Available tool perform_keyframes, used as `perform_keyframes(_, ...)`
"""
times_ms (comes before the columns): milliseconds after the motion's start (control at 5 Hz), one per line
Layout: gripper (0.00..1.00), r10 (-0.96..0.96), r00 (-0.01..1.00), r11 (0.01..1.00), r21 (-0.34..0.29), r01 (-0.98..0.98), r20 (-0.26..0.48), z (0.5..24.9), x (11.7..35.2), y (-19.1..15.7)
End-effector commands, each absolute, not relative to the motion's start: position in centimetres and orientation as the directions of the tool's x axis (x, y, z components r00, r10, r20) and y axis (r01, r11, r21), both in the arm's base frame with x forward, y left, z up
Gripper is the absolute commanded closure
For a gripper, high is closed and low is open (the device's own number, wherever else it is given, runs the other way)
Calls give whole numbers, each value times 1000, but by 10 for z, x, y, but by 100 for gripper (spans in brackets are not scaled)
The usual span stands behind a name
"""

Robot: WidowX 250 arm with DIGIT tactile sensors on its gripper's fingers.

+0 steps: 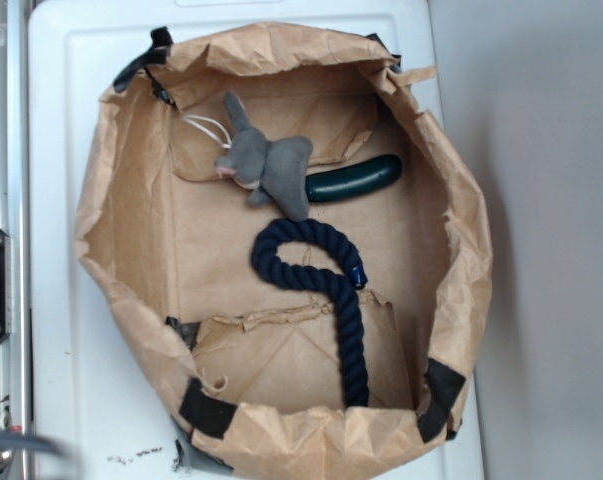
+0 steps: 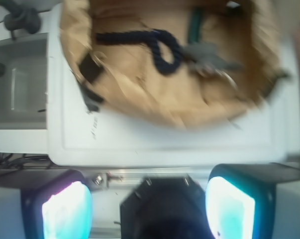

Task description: Grab the gray animal.

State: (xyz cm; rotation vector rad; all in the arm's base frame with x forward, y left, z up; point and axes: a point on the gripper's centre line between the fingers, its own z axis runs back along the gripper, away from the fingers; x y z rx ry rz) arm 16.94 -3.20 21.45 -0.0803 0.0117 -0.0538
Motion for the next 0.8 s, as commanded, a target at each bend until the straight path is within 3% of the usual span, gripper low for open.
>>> perform_keyframes(0, 0, -224, 974, 957, -180, 228, 43, 184, 264, -55)
perform_keyframes(200, 0, -402, 910, 877, -244, 413, 98, 202, 311, -41)
perform_keyframes(400, 0, -456, 873, 834, -260, 486, 171, 222, 332, -17)
perform_keyframes(600, 0, -496, 862, 793, -351, 498, 101, 241, 289, 4)
